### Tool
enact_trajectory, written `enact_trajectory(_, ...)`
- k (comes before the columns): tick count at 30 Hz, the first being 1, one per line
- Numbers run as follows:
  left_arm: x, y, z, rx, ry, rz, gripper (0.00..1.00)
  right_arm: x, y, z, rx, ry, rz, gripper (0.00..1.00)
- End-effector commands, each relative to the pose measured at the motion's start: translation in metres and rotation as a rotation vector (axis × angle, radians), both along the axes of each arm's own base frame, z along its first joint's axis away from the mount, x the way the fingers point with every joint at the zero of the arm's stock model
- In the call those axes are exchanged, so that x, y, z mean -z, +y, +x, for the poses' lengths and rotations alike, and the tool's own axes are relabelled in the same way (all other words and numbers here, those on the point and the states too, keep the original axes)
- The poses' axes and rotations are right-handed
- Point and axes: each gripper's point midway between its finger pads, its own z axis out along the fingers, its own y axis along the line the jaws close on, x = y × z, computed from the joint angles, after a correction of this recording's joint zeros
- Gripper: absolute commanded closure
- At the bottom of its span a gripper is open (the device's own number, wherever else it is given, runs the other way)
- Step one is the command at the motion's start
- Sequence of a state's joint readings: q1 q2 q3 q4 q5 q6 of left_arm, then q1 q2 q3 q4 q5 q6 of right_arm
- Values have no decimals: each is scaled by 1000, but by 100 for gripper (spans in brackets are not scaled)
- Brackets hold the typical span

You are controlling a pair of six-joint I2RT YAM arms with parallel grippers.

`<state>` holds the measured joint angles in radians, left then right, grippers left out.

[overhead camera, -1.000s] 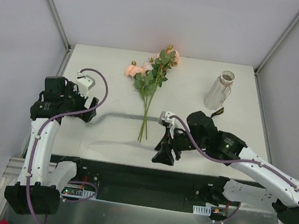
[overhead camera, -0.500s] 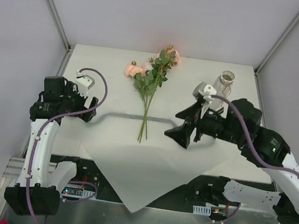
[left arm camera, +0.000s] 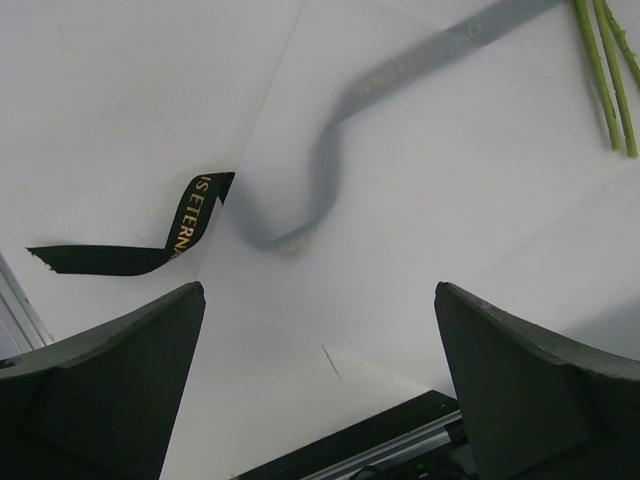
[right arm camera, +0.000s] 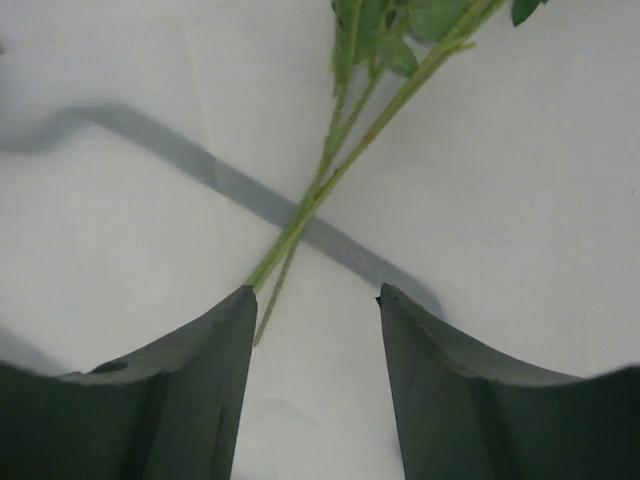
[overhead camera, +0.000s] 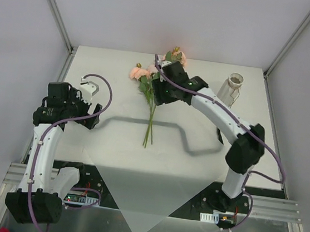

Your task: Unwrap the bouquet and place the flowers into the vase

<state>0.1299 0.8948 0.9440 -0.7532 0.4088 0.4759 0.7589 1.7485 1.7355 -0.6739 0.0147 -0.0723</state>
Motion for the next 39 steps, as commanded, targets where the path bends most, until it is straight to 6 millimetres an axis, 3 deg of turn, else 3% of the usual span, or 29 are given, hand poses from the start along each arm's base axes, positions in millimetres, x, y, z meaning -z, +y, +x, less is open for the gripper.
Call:
enact_trajectory(1,5,1,0,19,-6,29,1,30,-4,47,150,2,-57,48)
enact_trajectory(2,7,2,1,22,-3,33,1,38,0,57,162,-1,-48,50)
enact_trajectory(3,8,2,1,23,-1,33,1,60,-3,69,190,25,-73,51)
enact_trajectory(6,13,3,2,29,9,40,1,84,1,90,236,58,-48,55)
enact_trajectory(17,35,4,17,15,67,17,1,114,28,121,230,91,52,55)
enact_trajectory(25,38,9,16,14,60,51,1,151,26,129,269,154,33,56)
enact_trajectory(32,40,9,16,17,64,56,1,161,27,131,264,183,45,62)
enact_trajectory(38,42,9,15,17,65,52,1,161,25,131,270,187,50,78)
enact_trajectory(39,44,9,15,18,68,54,1,153,25,131,268,176,60,80)
